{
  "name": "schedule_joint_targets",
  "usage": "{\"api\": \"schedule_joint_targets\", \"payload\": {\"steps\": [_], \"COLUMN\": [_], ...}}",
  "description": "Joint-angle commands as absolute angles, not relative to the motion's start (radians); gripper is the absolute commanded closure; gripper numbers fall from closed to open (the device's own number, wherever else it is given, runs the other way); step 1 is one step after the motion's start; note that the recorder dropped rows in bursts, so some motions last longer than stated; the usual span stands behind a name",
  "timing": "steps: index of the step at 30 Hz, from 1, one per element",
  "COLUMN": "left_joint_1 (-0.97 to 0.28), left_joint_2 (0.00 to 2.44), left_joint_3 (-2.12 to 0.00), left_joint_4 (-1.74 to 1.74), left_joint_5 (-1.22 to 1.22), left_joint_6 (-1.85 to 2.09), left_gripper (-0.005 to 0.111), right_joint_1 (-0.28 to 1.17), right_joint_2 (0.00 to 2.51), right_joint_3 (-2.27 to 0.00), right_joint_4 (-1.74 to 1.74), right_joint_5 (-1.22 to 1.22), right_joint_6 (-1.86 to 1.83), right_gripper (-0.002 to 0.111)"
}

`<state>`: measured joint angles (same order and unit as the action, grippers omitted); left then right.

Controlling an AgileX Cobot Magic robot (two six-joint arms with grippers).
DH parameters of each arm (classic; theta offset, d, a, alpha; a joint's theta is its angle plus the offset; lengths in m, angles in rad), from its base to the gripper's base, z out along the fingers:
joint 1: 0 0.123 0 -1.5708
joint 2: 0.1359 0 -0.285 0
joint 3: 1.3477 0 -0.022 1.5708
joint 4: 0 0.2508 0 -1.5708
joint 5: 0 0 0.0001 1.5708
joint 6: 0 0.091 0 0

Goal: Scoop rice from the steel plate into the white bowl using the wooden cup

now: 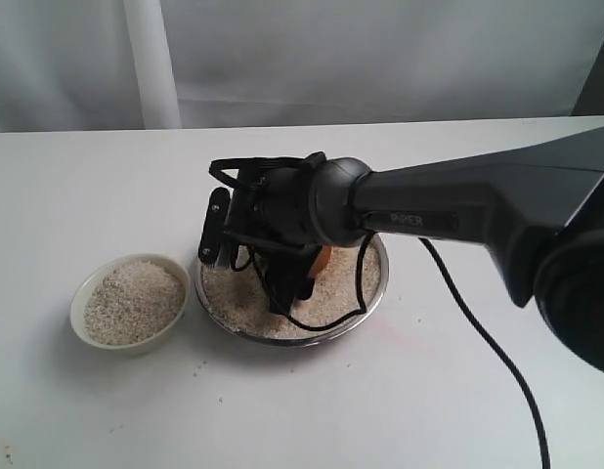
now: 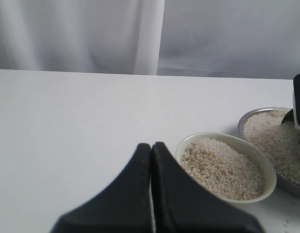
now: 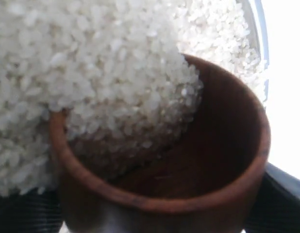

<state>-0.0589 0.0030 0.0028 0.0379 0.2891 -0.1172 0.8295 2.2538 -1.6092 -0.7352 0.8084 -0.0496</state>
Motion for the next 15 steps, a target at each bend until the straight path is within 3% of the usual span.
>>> {"api": "schedule_joint_targets", "payload": {"steps": [1,15], "left_joint_1": [-0.063,-0.063], "left_joint_2": [0.0,0.0], "left_joint_3": [0.0,0.0], "left_joint_4": [0.033,0.033], "left_joint_5": [0.285,0.285], "left_joint_6": [-0.123,-0.123], "left_gripper": [0.107,0.107], "right_joint_1": [0.807,0.707], "right_joint_2": [2.199,1.953], "right_joint_3": [-1.543,-1.194], "right_joint_4": [-0.707,-0.722], "right_joint_5": [0.693,0.205], "right_joint_6": [-0.013,0.07], "right_gripper": [0.108,0.108]}}
